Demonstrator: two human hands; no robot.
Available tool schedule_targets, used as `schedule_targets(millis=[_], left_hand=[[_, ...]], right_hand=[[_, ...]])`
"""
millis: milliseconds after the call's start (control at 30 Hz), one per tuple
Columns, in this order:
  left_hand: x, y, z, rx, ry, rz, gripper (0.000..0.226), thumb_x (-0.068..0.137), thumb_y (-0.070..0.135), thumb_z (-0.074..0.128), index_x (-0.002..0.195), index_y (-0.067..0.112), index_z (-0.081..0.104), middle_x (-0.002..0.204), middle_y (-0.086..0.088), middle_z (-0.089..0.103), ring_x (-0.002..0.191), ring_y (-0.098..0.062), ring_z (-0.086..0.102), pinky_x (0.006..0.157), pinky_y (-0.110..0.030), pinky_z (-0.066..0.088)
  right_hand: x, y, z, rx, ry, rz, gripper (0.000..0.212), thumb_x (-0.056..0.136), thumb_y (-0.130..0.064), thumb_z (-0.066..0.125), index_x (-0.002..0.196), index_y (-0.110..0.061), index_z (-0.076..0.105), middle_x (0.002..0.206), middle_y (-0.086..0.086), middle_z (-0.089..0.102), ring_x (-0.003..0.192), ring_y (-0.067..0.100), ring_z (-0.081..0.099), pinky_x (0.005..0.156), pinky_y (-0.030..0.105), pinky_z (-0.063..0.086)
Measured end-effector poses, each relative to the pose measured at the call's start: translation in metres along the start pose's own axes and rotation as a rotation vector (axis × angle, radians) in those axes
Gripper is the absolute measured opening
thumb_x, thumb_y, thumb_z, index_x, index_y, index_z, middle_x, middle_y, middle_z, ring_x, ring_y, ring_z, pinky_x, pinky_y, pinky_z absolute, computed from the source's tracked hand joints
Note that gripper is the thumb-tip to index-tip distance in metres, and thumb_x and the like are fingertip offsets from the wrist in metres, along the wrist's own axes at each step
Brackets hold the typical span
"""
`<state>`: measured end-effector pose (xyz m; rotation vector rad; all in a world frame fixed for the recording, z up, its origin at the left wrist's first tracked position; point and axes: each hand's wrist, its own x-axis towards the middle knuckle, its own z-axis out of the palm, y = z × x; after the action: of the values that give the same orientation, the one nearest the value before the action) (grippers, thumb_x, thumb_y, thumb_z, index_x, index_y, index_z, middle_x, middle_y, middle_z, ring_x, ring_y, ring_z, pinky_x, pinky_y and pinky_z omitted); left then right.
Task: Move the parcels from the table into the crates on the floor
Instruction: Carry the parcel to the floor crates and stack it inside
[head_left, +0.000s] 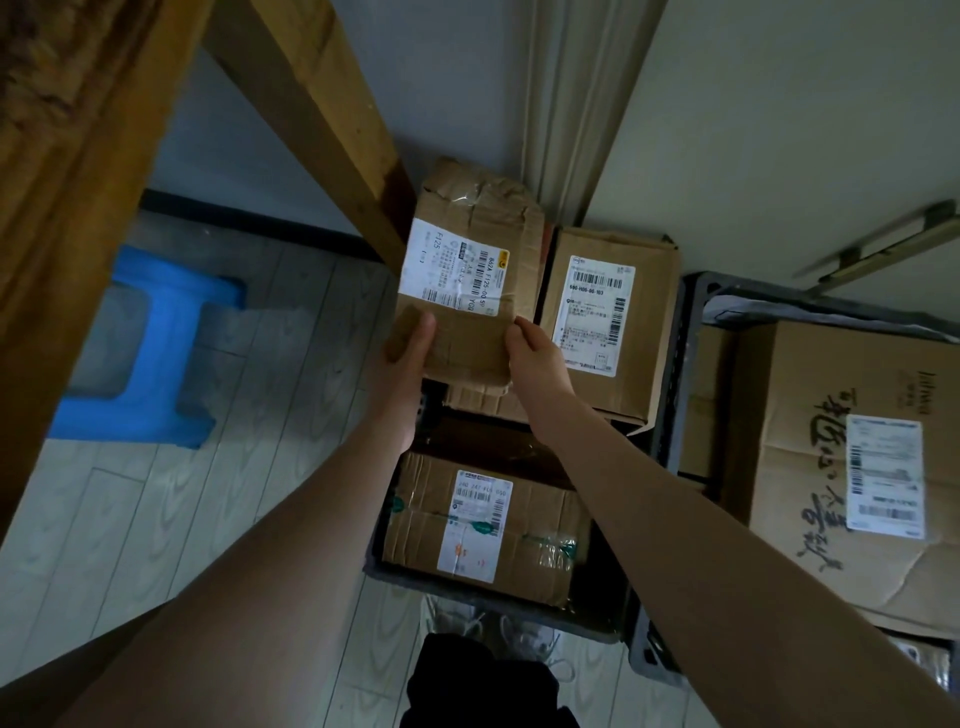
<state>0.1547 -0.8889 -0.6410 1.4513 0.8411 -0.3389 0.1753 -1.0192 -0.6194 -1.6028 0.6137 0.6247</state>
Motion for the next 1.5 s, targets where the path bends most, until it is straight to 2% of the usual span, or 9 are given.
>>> schedule_targets(millis=[300, 533, 633, 800, 833, 900, 1000, 1300, 1500], left_hand=[[0.003, 0.009, 0.0, 0.014, -0.042, -0.028, 0.059, 0.086, 0.043, 0.061, 0.136, 0.018, 0.045, 0.121, 0.0, 0.059, 0.104, -0.011, 0.057, 0.071, -0.024, 0.043], [0.005, 0.002, -0.003, -0.029, -0.033, -0.06, 0.102, 0.05, 0.077, 0.073, 0.137, 0.03, 0.045, 0.127, 0.004, 0.06, 0.116, -0.016, 0.057, 0.095, -0.041, 0.046], [-0.004, -0.005, -0.006, -0.052, -0.018, -0.092, 0.101, 0.05, 0.085, 0.067, 0.136, 0.034, 0.046, 0.131, 0.01, 0.058, 0.12, -0.013, 0.054, 0.105, -0.046, 0.039], [-0.07, 0.011, 0.012, -0.069, 0.053, -0.171, 0.092, 0.061, 0.086, 0.052, 0.134, 0.031, 0.045, 0.139, 0.001, 0.049, 0.125, -0.022, 0.047, 0.106, -0.045, 0.034], [-0.08, 0.016, 0.014, -0.086, 0.048, -0.19, 0.092, 0.058, 0.087, 0.053, 0.13, 0.03, 0.049, 0.136, 0.001, 0.053, 0.122, -0.023, 0.05, 0.105, -0.048, 0.036], [-0.097, 0.028, 0.016, -0.08, 0.026, -0.18, 0.082, 0.064, 0.082, 0.054, 0.127, 0.029, 0.054, 0.126, 0.0, 0.059, 0.114, -0.024, 0.056, 0.101, -0.05, 0.042], [-0.126, 0.051, 0.014, -0.037, -0.004, -0.117, 0.06, 0.076, 0.073, 0.053, 0.118, 0.031, 0.06, 0.112, 0.004, 0.067, 0.104, -0.02, 0.063, 0.096, -0.049, 0.047], [-0.217, 0.126, -0.013, -0.036, -0.12, 0.007, 0.043, 0.093, 0.048, 0.051, 0.124, 0.02, 0.059, 0.114, -0.001, 0.067, 0.102, -0.016, 0.063, 0.09, -0.036, 0.05], [-0.268, 0.17, -0.034, 0.007, -0.145, 0.086, 0.051, 0.091, 0.05, 0.052, 0.13, 0.016, 0.055, 0.124, -0.001, 0.061, 0.109, -0.016, 0.057, 0.085, -0.028, 0.043]], right_hand=[[-0.008, -0.001, -0.002, -0.016, -0.011, 0.027, 0.04, 0.103, -0.024, 0.035, 0.142, -0.016, 0.042, 0.133, 0.005, 0.048, 0.102, 0.013, 0.045, 0.075, 0.022, 0.04], [-0.014, -0.002, -0.005, -0.038, -0.003, 0.039, 0.04, 0.103, -0.022, 0.033, 0.14, -0.015, 0.043, 0.133, 0.005, 0.049, 0.101, 0.013, 0.045, 0.074, 0.023, 0.038], [-0.028, -0.006, -0.011, -0.027, 0.013, 0.06, 0.04, 0.102, -0.022, 0.033, 0.14, -0.015, 0.042, 0.127, -0.002, 0.049, 0.104, 0.013, 0.047, 0.085, 0.026, 0.038], [-0.068, -0.016, -0.027, -0.011, 0.058, 0.136, 0.014, 0.099, -0.022, 0.036, 0.091, -0.026, 0.047, 0.091, -0.006, 0.041, 0.069, 0.004, 0.039, 0.063, 0.021, 0.035], [-0.078, -0.021, -0.029, -0.005, 0.075, 0.144, 0.014, 0.099, -0.024, 0.037, 0.09, -0.025, 0.047, 0.094, -0.006, 0.042, 0.075, 0.006, 0.041, 0.067, 0.02, 0.036], [-0.095, -0.031, -0.035, 0.028, 0.113, 0.127, 0.029, 0.1, -0.025, 0.039, 0.124, -0.016, 0.053, 0.114, 0.002, 0.049, 0.103, 0.016, 0.048, 0.088, 0.026, 0.038], [-0.131, -0.056, -0.04, 0.072, 0.166, 0.117, 0.05, 0.101, -0.027, 0.041, 0.148, -0.014, 0.031, 0.15, 0.002, 0.036, 0.136, 0.022, 0.035, 0.107, 0.032, 0.031], [-0.228, -0.11, -0.047, 0.129, 0.226, 0.019, 0.048, 0.1, -0.031, 0.043, 0.144, -0.013, 0.038, 0.145, 0.004, 0.044, 0.132, 0.022, 0.04, 0.097, 0.027, 0.031], [-0.291, -0.144, -0.064, 0.175, 0.257, -0.05, 0.053, 0.095, -0.037, 0.053, 0.14, -0.011, 0.044, 0.136, 0.006, 0.053, 0.123, 0.024, 0.051, 0.108, 0.039, 0.038]])
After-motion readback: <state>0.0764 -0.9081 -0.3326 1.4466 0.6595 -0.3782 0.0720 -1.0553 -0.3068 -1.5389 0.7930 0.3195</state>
